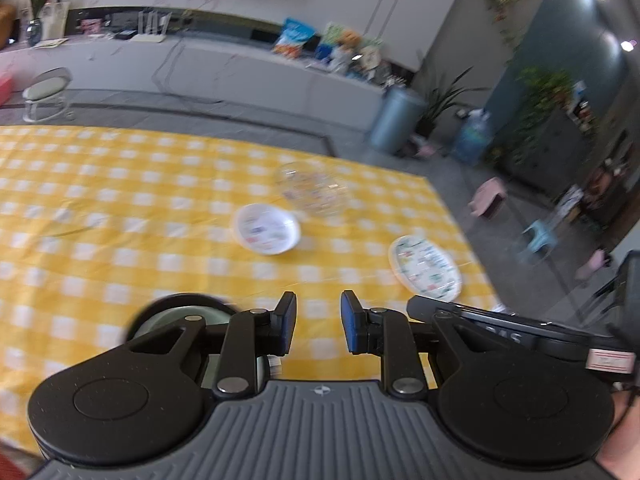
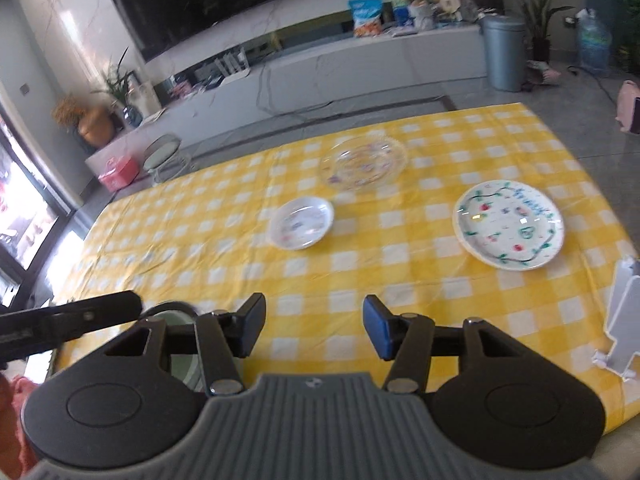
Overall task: Organize plates and bowls
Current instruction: 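Move both grippers to the white 'Fruity' plate rim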
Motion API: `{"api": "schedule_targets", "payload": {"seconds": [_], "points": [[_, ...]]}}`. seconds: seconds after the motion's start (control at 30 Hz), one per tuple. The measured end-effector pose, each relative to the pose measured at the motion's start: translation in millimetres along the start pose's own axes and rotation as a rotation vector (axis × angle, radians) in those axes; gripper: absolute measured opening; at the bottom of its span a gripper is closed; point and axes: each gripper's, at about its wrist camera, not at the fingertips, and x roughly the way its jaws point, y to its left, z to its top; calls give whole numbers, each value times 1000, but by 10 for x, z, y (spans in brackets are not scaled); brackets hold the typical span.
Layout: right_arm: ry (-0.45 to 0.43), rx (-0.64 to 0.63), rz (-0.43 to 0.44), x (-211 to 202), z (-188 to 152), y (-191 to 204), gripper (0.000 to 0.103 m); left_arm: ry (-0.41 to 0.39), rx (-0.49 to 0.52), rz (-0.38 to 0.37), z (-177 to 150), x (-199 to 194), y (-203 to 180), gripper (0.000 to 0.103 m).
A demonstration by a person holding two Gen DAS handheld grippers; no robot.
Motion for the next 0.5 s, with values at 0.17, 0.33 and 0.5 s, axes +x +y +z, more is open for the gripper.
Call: {"api": "schedule_targets", "payload": {"seconds": [0.17,0.33,0.5], "points": [[-55,121,-115,9,55,-516,54,-12,13,-56,-57,290,-305,27],[-128,206,-207,85,151,-877,54,27,7,-95,-70,636,-547,27],[-148,257,-307,222,252,-1164,52,12,24,-38,-93,1019,-833,27]]}}
